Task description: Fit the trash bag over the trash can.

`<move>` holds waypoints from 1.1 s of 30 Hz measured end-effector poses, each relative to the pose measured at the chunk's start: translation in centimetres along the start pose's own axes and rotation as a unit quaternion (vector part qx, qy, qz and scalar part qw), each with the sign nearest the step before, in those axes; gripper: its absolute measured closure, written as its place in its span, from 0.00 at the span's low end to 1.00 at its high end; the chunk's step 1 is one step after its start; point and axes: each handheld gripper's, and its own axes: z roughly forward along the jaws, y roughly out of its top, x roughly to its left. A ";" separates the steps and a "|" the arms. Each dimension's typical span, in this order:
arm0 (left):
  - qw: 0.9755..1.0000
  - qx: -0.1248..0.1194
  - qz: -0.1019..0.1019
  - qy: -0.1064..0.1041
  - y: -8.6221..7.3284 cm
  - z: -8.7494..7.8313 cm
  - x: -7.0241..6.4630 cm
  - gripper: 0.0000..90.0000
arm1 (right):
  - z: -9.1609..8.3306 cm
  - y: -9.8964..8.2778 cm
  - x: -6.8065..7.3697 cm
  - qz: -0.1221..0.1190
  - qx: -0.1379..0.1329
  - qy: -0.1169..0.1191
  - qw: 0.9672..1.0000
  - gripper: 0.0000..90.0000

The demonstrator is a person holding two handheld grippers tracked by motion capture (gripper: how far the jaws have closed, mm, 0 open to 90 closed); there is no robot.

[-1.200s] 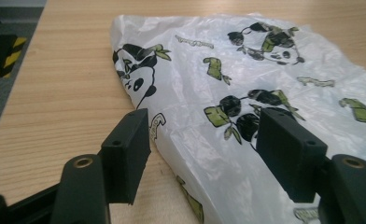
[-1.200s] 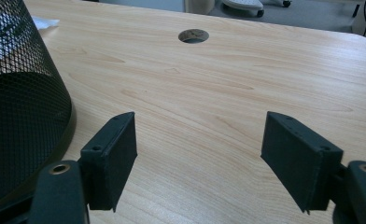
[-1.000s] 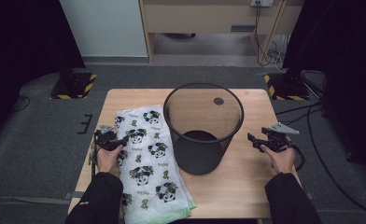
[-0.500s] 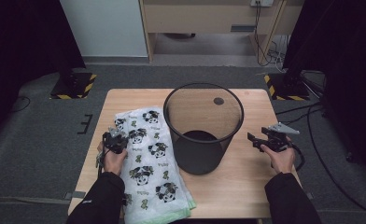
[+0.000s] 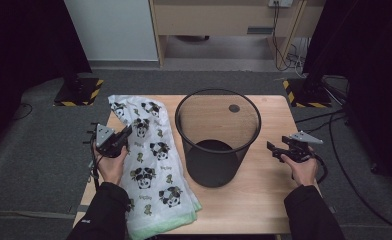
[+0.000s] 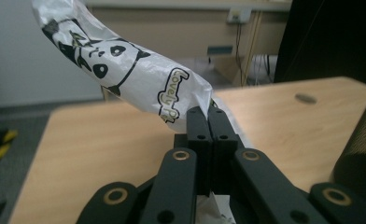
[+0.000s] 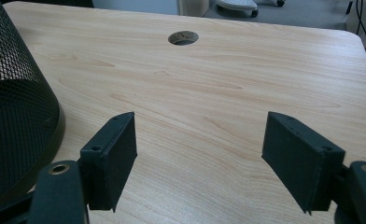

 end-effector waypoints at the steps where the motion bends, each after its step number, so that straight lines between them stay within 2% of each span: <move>1: 1.000 -0.009 0.012 -0.001 0.7 -0.2 -0.4 0.99 | 0.0 0.0 0.0 0.002 0.000 0.001 1.000 0.29; 3: 0.999 -0.032 0.025 -0.012 2.6 -0.7 -1.6 0.99 | 0.1 0.0 0.0 0.002 -0.002 0.001 1.000 0.29; 6: 0.996 -0.066 0.046 -0.028 5.3 -0.9 -3.6 0.99 | 0.1 0.0 -0.1 0.003 -0.003 -0.002 1.000 0.29; 8: 0.994 -0.080 0.066 -0.037 6.9 -0.8 -5.0 0.99 | 0.0 0.0 -0.3 0.003 -0.003 -0.004 1.000 0.29; 10: 0.990 -0.103 0.088 -0.046 8.6 -0.8 -6.4 0.99 | -0.2 0.1 -0.4 0.007 -0.005 -0.005 1.000 0.29; 12: 0.986 -0.123 0.097 -0.053 9.9 -0.9 -7.5 0.99 | -0.2 0.1 -0.6 0.006 -0.010 -0.008 1.000 0.29; 15: 0.982 -0.148 0.093 -0.066 11.6 -1.3 -8.7 0.99 | -0.3 0.0 -0.7 0.008 -0.009 -0.010 1.000 0.29; 16: 0.980 -0.159 0.093 -0.073 12.4 -1.5 -9.2 0.99 | -0.3 0.0 -0.7 0.008 -0.009 -0.010 1.000 0.30; 19: 0.976 -0.171 0.099 -0.095 14.0 -1.8 -10.6 0.99 | -0.3 0.1 -0.7 0.010 -0.010 -0.011 1.000 0.30; 21: 0.972 -0.170 0.106 -0.123 14.8 -1.9 -11.9 0.99 | -0.3 0.1 -0.8 0.007 -0.011 -0.012 1.000 0.30; 22: 0.969 -0.168 0.111 -0.143 15.1 -2.0 -12.8 0.99 | -0.3 0.1 -0.8 0.008 -0.012 -0.012 1.000 0.30; 23: 0.968 -0.163 0.113 -0.156 15.3 -2.1 -13.3 0.99 | -0.3 0.1 -0.8 0.007 -0.013 -0.011 1.000 0.30; 27: 0.959 -0.135 0.122 -0.217 14.7 -1.8 -16.0 0.99 | -0.6 0.3 -0.8 0.010 -0.020 -0.014 1.000 0.31; 29: 0.956 -0.114 0.122 -0.239 13.9 -1.3 -17.1 0.99 | -0.7 0.4 -0.9 0.015 -0.029 -0.015 0.999 0.32; 33: 0.954 -0.086 0.122 -0.259 12.3 -0.6 -17.9 0.99 | -1.5 1.2 -0.9 0.028 -0.058 -0.011 0.998 0.34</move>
